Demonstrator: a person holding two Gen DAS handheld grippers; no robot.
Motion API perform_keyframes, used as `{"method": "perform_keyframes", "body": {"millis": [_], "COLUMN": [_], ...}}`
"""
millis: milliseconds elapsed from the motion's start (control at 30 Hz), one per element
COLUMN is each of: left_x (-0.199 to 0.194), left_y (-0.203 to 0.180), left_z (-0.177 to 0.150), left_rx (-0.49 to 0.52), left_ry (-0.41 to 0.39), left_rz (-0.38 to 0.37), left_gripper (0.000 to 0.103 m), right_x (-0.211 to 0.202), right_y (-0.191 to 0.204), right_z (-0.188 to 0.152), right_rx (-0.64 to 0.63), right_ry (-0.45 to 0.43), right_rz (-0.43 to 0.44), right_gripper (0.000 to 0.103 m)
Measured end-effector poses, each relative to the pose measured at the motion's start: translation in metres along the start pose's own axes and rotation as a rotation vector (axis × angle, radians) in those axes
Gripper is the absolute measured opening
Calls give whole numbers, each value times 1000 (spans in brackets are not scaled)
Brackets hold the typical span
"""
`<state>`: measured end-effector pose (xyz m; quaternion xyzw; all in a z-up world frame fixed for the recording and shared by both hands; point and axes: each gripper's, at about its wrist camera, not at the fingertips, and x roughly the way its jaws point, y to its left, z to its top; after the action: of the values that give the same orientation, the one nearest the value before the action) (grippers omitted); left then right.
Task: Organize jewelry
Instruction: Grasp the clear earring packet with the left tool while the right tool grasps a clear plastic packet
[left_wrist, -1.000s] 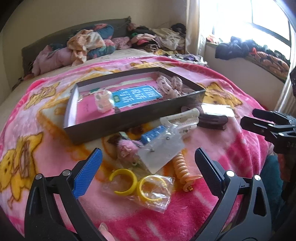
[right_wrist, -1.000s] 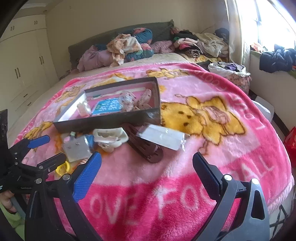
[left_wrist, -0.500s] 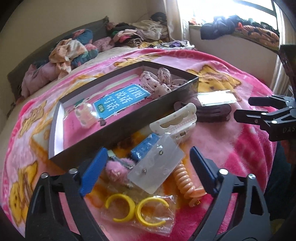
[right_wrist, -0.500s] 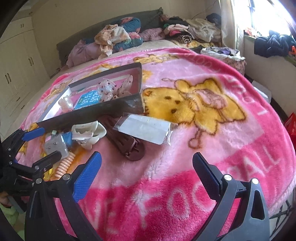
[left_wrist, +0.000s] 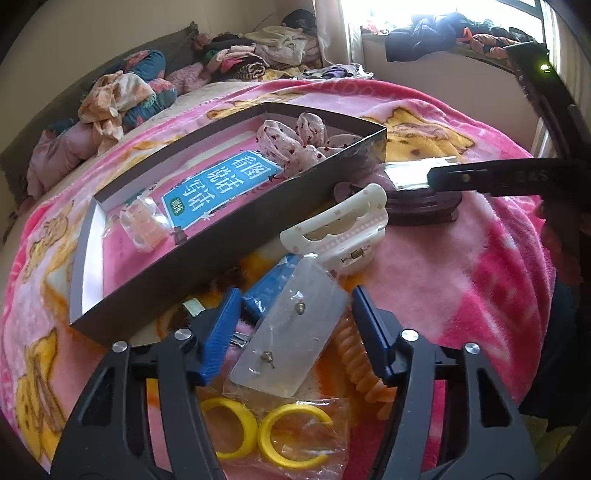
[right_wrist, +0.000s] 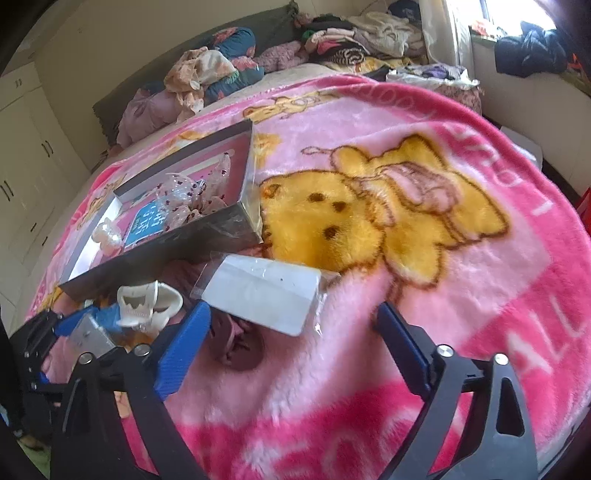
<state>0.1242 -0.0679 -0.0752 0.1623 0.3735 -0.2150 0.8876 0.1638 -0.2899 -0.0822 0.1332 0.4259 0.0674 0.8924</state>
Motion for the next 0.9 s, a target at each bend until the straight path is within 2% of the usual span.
{"method": "perform_keyframes", "body": {"millis": [33,67,100,133,233,300,333,567,900], "left_x": [-1,-2,-2,-3,-6,-7,-8,-20,-33], "left_y": [1,1,2,4,6,7,8,13,20], "left_z": [0,0,0,0,0,1,2,9,18], "left_rx": [-5,-7,-9,-12,-23,-29,-35,-88,-121], "left_ry": [-4,-6,-8,-8,-12,-16,-18,-52,-82], "left_rz": [0,0,2,4,-7,-15,-18,-56,-69], "left_gripper": [48,41,35,32,26,26,26,24,24], "right_x": [2,3,2,2,-5,-11,-14,-41,-63], "right_y": [-1,-1,-2,-3,-5,-6,-6,2,-2], "right_z": [1,2,2,3,4,4,4,4,7], "right_rx": [9,19,28,35,40,46,45,-3,-6], "right_ry": [2,1,0,-5,-36,-56,-70,-170,-220], "right_rz": [4,9,13,18,31,55,61,104,117], "right_gripper": [74,72,63,52,33,30,18,10,6]}}
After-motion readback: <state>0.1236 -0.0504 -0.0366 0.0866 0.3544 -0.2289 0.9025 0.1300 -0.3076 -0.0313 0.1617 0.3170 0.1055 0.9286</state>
